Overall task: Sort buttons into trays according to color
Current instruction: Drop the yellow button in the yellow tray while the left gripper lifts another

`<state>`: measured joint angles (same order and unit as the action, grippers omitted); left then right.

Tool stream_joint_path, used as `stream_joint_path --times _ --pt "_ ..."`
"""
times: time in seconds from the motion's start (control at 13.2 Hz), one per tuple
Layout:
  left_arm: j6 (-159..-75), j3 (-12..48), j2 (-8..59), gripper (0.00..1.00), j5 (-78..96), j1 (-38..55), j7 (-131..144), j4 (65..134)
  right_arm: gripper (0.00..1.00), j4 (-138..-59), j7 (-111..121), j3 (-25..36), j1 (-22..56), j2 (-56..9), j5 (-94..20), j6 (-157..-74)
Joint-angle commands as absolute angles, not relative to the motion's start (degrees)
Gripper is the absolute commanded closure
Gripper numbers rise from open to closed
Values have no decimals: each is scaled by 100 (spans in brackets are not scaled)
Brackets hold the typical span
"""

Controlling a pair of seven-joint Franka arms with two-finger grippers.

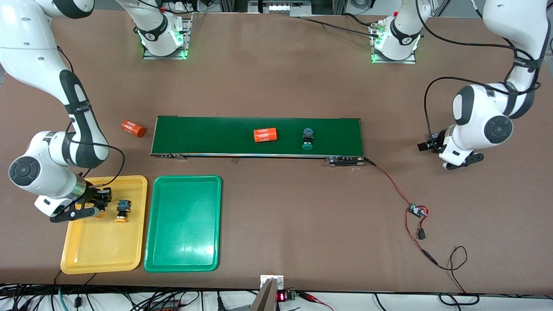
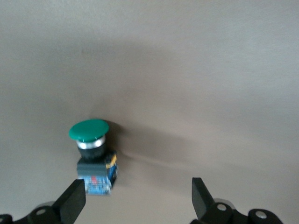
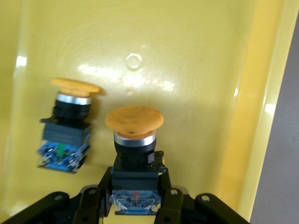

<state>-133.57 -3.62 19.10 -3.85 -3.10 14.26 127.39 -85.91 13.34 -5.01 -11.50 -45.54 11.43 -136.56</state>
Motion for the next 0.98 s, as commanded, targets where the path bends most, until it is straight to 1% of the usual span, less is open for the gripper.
stream_joint_path --times 0.0,0.08,0.15,0.23,0.3,0.38,0.61,0.68,0.83,0.91 --pt "-13843 -606 1889 0 -492 -246 1151 13069 98 -8402 1661 -598 -1345 -4799 1213 -14061" --pt "-13860 -711 1907 0 -492 -246 1143 13069 97 -8402 1661 -598 -1345 -4808 1222 -14089" --pt "-13852 -729 1916 0 -492 -246 1082 13078 75 -8402 1670 -606 -1327 -4808 1222 -14089" --pt "-13860 -738 1942 0 -492 -255 1029 13069 9 -8402 1609 -624 -1292 -4799 1222 -14089" --pt "-13860 -747 1995 0 -492 -255 1020 13069 0 -8402 1617 -641 -1283 -4755 1222 -14054" --pt "-13860 -791 2013 3 -492 -255 941 13087 0 -8420 1608 -659 -1266 -4677 1204 -14002" --pt "-13895 -817 2074 14 -492 -255 729 13113 0 -8437 1469 -791 -1205 -4221 872 -13317" --pt "-13904 -817 2074 21 -492 -255 729 13113 0 -8455 1355 -791 -1100 -4001 809 -13072" --pt "-13904 -809 2101 33 -492 -255 651 13148 0 -8438 803 -791 -871 -3474 800 -12177" --pt "-13904 -809 2101 41 -492 -255 616 13157 0 -8438 574 -791 -740 -3237 800 -11712"
